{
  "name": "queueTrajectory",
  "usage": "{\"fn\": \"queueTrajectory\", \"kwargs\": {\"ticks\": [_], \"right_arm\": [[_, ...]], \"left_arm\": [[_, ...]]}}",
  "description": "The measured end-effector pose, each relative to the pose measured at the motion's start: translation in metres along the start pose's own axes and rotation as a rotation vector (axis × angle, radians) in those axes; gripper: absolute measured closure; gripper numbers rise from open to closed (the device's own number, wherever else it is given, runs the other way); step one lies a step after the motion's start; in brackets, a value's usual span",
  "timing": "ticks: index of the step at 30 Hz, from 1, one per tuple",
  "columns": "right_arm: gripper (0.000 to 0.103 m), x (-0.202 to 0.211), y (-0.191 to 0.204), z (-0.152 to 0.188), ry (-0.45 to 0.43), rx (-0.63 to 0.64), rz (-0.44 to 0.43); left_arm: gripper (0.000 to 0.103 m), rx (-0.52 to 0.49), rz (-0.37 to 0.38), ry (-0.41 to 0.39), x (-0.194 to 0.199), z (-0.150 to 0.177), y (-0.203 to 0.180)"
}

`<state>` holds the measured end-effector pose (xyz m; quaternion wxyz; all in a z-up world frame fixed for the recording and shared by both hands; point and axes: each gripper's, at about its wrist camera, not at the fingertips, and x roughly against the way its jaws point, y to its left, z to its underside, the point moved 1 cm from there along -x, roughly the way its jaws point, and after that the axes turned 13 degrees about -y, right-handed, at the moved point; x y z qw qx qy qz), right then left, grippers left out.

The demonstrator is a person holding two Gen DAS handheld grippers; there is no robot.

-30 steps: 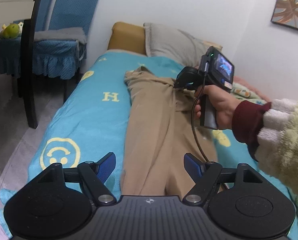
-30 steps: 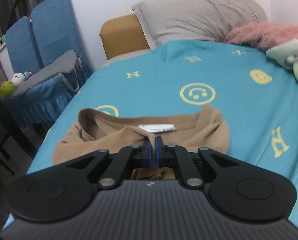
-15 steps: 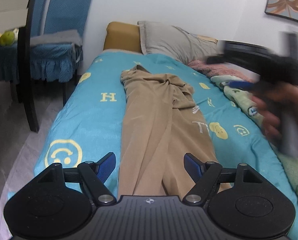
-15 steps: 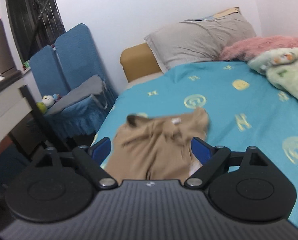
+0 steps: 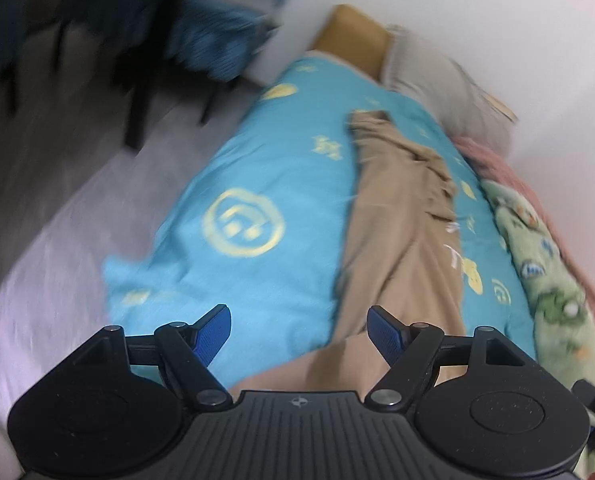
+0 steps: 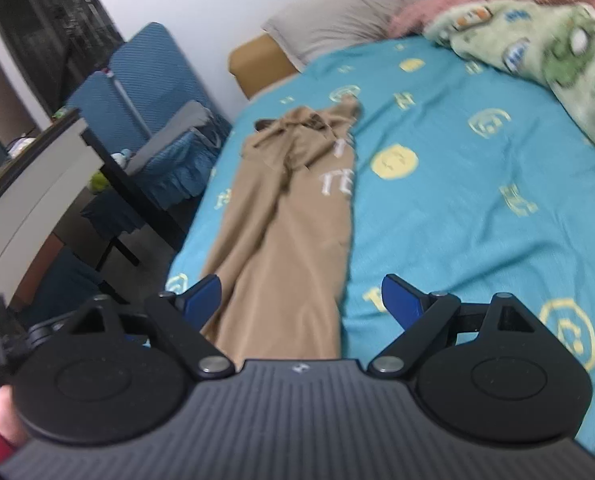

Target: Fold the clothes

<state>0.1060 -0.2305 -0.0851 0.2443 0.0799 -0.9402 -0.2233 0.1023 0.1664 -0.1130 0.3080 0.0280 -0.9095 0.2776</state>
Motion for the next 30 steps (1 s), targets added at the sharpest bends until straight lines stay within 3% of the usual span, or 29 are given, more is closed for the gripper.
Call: {"fn": "queueTrajectory", "kwargs": {"ticks": [5, 12, 17, 20, 22, 24, 26, 30], "right_arm": [[0.014, -0.006, -0.002, 0.007, 0.008, -0.011, -0.018], [0.015, -0.009, -0.016, 0.013, 0.043, -0.074, -0.001], [0.015, -0.01, -0.021, 0.013, 0.05, -0.099, 0.006], [0.015, -0.012, -0.024, 0.014, 0.059, -0.113, 0.007], [0.015, -0.012, -0.025, 0.014, 0.064, -0.121, 0.012], [0.015, -0.013, -0.028, 0.014, 0.067, -0.136, 0.018], [0.015, -0.013, -0.031, 0.015, 0.07, -0.15, 0.025], [0.015, -0.013, -0.035, 0.016, 0.078, -0.169, 0.038]], "left_arm": [[0.031, 0.093, -0.045, 0.053, 0.0, 0.006, 0.019], [0.033, 0.115, -0.105, 0.114, -0.008, 0.019, 0.023], [0.033, 0.261, -0.145, 0.145, -0.009, 0.025, 0.043], [0.035, 0.291, -0.149, 0.137, -0.007, 0.025, 0.045], [0.044, 0.301, -0.164, 0.133, -0.005, 0.026, 0.045], [0.067, 0.304, -0.166, 0.137, -0.004, 0.028, 0.045], [0.083, 0.311, -0.159, 0.142, -0.003, 0.029, 0.044], [0.094, 0.211, -0.15, 0.102, 0.01, 0.026, 0.029]]}}
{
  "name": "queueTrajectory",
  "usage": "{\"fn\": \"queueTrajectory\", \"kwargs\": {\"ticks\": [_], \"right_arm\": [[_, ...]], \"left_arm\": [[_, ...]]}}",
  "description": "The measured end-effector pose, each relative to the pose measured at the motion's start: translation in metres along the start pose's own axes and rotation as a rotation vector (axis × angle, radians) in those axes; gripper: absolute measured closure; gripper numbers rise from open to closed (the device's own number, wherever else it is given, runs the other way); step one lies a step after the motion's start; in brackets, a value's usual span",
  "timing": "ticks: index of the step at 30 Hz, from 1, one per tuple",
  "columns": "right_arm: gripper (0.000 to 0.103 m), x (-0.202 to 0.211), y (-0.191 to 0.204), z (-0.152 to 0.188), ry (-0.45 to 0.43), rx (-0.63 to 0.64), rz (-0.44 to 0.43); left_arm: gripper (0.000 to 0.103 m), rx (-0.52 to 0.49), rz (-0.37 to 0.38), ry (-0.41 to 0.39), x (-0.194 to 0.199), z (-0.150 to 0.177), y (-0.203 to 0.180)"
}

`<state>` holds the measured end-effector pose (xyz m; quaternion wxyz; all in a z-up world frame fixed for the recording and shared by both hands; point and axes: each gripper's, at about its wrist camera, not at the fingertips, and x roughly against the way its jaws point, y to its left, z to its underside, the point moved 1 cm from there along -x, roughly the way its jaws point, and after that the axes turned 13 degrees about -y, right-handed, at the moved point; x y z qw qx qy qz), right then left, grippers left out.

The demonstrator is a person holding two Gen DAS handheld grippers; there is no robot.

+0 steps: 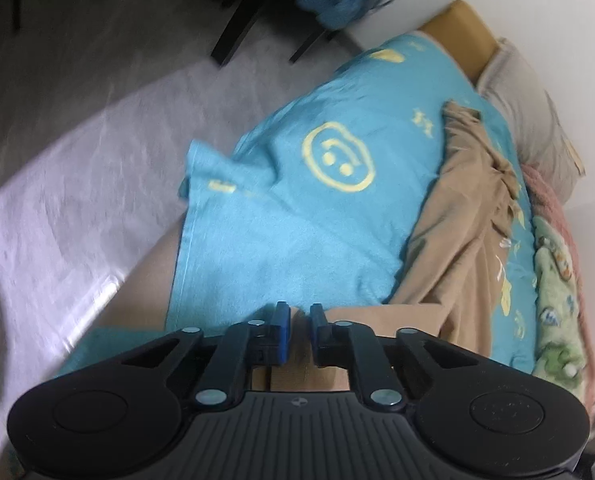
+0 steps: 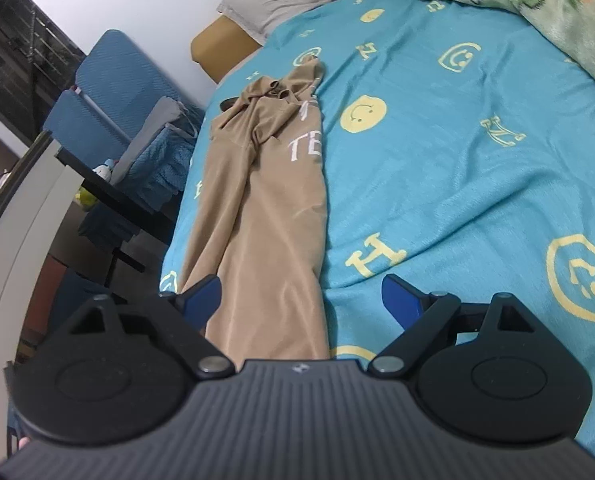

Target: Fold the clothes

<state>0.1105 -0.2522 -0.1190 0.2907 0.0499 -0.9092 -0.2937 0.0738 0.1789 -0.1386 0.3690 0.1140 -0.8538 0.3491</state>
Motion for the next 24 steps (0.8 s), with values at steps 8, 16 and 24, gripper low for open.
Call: {"fn": "queueTrajectory", "kwargs": {"ticks": [8, 16, 24], "right_arm": [[0.015, -0.001, -0.007, 0.002, 0.023, -0.039, 0.012], [0.015, 0.002, -0.01, 0.011, 0.079, -0.077, -0.004], [0.018, 0.0, -0.018, 0.035, 0.214, -0.202, -0.082]], "left_arm": [[0.096, -0.638, 0.139, -0.215, 0.09, 0.046, -0.076], [0.09, -0.897, 0.362, 0.016, 0.093, 0.09, -0.112], [0.039, -0.368, 0.28, 0.108, 0.036, 0.022, -0.061]]}}
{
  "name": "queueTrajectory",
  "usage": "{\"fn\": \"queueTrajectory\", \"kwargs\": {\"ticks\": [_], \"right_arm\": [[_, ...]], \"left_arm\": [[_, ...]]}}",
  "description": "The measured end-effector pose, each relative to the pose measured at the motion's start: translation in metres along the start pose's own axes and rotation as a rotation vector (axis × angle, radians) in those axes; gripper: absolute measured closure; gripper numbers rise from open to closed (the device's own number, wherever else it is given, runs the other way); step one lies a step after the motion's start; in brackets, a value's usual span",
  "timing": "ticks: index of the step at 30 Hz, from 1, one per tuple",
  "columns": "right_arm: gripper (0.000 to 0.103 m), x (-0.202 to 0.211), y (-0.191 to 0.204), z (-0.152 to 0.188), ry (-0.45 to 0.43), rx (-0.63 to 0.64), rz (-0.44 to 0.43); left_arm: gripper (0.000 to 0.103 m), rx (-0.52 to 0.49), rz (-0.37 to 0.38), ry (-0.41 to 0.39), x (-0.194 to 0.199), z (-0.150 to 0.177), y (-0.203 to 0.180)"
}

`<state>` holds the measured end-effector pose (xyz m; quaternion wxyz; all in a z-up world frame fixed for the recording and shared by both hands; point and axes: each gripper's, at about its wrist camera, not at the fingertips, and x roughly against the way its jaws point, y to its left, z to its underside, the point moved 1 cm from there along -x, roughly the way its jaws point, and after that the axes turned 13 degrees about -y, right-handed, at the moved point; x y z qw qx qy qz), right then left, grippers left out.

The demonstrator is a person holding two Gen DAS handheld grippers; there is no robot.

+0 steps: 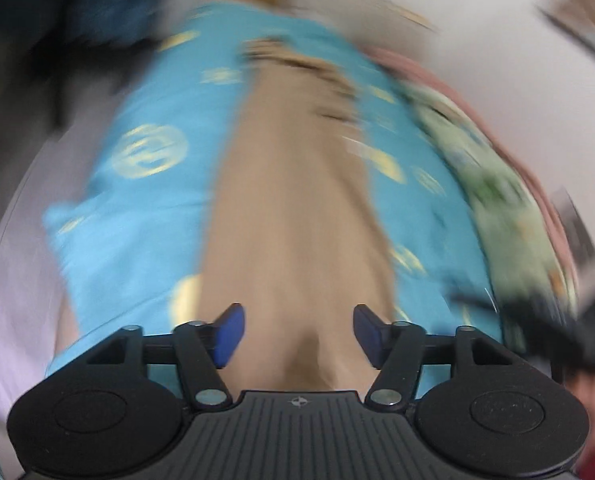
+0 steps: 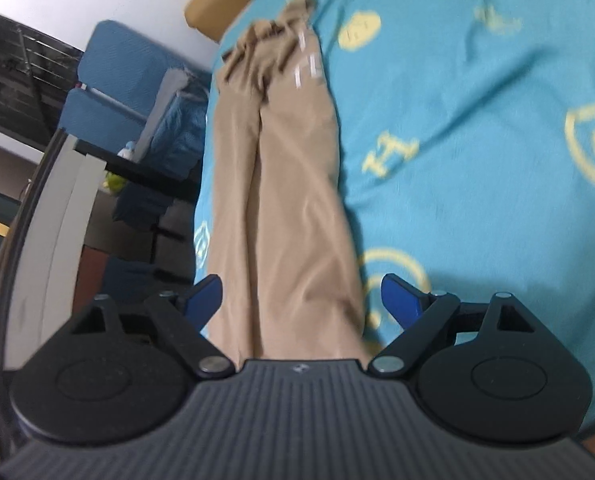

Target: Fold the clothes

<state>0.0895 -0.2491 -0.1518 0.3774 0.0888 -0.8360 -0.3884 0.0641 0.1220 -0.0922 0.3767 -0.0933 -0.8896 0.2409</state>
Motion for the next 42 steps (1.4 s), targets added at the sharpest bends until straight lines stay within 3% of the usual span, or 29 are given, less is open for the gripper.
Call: {"fn": "queueTrajectory", "kwargs": {"ticks": [2, 5, 8, 11, 13, 15, 16, 19, 22, 26, 28, 29, 31, 32, 33, 35, 42], "right_arm": [[0.023, -0.007, 0.001, 0.007, 0.033, 0.012, 0.028], [0.028, -0.018, -0.002, 0.014, 0.074, 0.032, 0.084], [0.029, -0.023, -0.002, 0.018, 0.079, 0.051, 0.1], [0.029, -0.023, 0.0, 0.021, 0.101, 0.042, 0.072], [0.03, -0.024, 0.0, 0.024, 0.134, 0.015, 0.036], [0.03, -0.025, 0.001, 0.027, 0.165, 0.004, 0.007], [0.031, -0.024, 0.003, 0.028, 0.169, 0.009, 0.003], [0.031, -0.018, 0.009, 0.03, 0.136, 0.066, 0.049], [0.032, -0.016, 0.014, 0.037, 0.135, 0.125, 0.078], [0.031, -0.019, 0.032, 0.051, 0.153, 0.297, 0.114], [0.031, -0.02, 0.043, 0.06, 0.18, 0.401, 0.128], [0.032, -0.021, 0.048, 0.065, 0.189, 0.452, 0.138], [0.047, -0.024, 0.058, 0.073, 0.2, 0.547, 0.168], [0.065, -0.023, 0.06, 0.074, 0.198, 0.569, 0.179], [0.079, -0.022, 0.06, 0.074, 0.194, 0.581, 0.186], [0.087, -0.012, 0.06, 0.066, 0.17, 0.551, 0.176], [0.091, 0.044, 0.083, 0.023, 0.024, 0.415, 0.072]], "left_arm": [[0.039, 0.149, -0.057, 0.029, -0.014, -0.004, 0.029], [0.033, 0.211, -0.099, 0.058, -0.029, -0.008, 0.044], [0.026, 0.194, -0.148, 0.087, -0.043, -0.004, 0.045], [0.022, 0.195, -0.127, 0.101, -0.046, -0.001, 0.046], [0.026, 0.201, -0.097, 0.115, -0.046, 0.001, 0.045], [0.044, 0.226, -0.059, 0.14, -0.045, 0.005, 0.045], [0.047, 0.241, -0.044, 0.15, -0.043, 0.007, 0.045], [0.048, 0.233, -0.048, 0.163, -0.038, 0.012, 0.043], [0.042, 0.183, -0.097, 0.196, -0.039, 0.017, 0.038], [0.038, 0.089, -0.12, 0.239, -0.038, 0.022, 0.023], [0.041, 0.049, -0.132, 0.255, -0.039, 0.023, 0.018], [0.048, 0.034, -0.143, 0.259, -0.039, 0.023, 0.016], [0.072, -0.001, -0.178, 0.262, -0.039, 0.023, 0.011], [0.093, -0.003, -0.185, 0.259, -0.038, 0.023, 0.01], [0.096, 0.007, -0.18, 0.25, -0.037, 0.023, 0.01], [0.099, 0.029, -0.154, 0.208, -0.03, 0.021, 0.009], [0.1, 0.194, 0.018, 0.03, 0.014, -0.006, -0.008]]}}
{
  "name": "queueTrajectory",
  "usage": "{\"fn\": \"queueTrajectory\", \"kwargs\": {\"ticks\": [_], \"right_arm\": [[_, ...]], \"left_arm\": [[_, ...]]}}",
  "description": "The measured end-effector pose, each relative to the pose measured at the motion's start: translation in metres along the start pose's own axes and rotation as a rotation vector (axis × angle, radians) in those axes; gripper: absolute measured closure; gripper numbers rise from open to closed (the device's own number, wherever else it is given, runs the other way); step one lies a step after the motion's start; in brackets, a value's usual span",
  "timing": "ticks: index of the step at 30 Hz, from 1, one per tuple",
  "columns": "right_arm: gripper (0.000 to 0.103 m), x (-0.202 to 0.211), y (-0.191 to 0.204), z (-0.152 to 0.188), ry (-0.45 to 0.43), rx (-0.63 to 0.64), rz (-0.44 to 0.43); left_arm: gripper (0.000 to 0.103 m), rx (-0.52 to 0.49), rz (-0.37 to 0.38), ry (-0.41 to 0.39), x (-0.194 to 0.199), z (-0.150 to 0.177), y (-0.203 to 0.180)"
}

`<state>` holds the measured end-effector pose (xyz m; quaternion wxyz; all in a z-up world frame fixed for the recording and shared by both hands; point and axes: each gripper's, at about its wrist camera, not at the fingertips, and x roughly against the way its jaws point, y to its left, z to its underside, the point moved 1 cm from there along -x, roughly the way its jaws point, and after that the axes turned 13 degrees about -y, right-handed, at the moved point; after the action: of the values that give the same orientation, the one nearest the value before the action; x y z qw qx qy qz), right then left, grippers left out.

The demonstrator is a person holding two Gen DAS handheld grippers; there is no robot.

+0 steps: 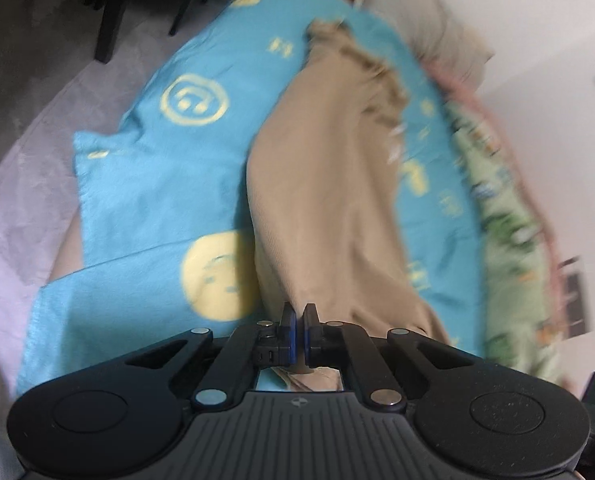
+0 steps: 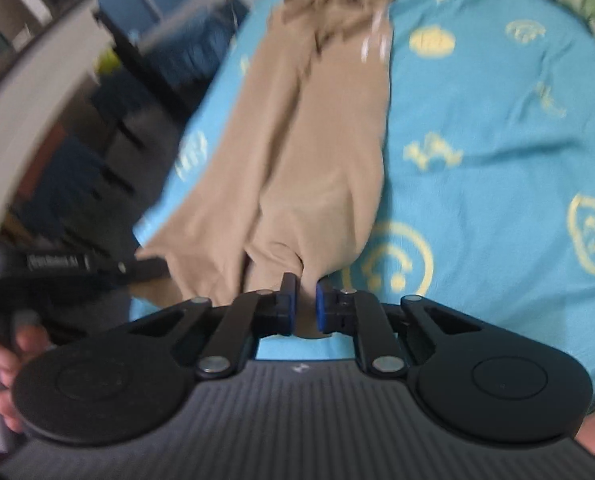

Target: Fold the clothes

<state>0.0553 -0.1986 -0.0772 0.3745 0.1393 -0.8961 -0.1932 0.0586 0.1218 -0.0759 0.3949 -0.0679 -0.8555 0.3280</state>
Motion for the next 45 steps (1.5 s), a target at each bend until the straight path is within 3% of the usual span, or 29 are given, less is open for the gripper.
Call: {"fn": "queueTrajectory", "kwargs": {"ticks": [3, 7, 13, 17, 22, 26, 34, 40, 45], "right_arm": [[0.091, 0.038, 0.004, -0.028, -0.097, -0.069, -0.047], [0.091, 0.086, 0.011, -0.044, -0.198, -0.077, -0.08], [0.091, 0.141, -0.006, -0.003, -0.236, -0.089, -0.083], [0.092, 0.156, -0.029, 0.038, -0.211, -0.146, -0.075], [0.092, 0.157, -0.044, 0.033, -0.244, -0.229, -0.109], [0.092, 0.12, -0.047, -0.007, -0.263, -0.252, -0.108], [0.092, 0.02, -0.059, -0.093, -0.274, -0.244, -0.036], [0.092, -0.07, -0.076, -0.137, -0.275, -0.198, 0.034], [0.092, -0.148, -0.091, -0.147, -0.208, -0.093, 0.095]], "left_arm": [[0.1, 0.057, 0.096, -0.06, 0.036, -0.005, -0.022], [0.1, 0.049, 0.144, -0.123, 0.082, -0.003, -0.051], [0.1, 0.049, 0.152, -0.111, 0.134, 0.05, -0.048], [0.1, 0.052, 0.12, -0.062, 0.141, 0.088, -0.033], [0.1, 0.022, 0.095, -0.076, 0.128, 0.074, -0.047], [0.1, -0.024, 0.056, -0.116, 0.1, 0.033, -0.075], [0.1, -0.135, -0.034, -0.225, -0.002, -0.059, -0.111], [0.099, -0.213, -0.105, -0.302, -0.094, -0.106, -0.108], [0.099, -0.301, -0.171, -0.271, -0.171, -0.116, -0.085]]}}
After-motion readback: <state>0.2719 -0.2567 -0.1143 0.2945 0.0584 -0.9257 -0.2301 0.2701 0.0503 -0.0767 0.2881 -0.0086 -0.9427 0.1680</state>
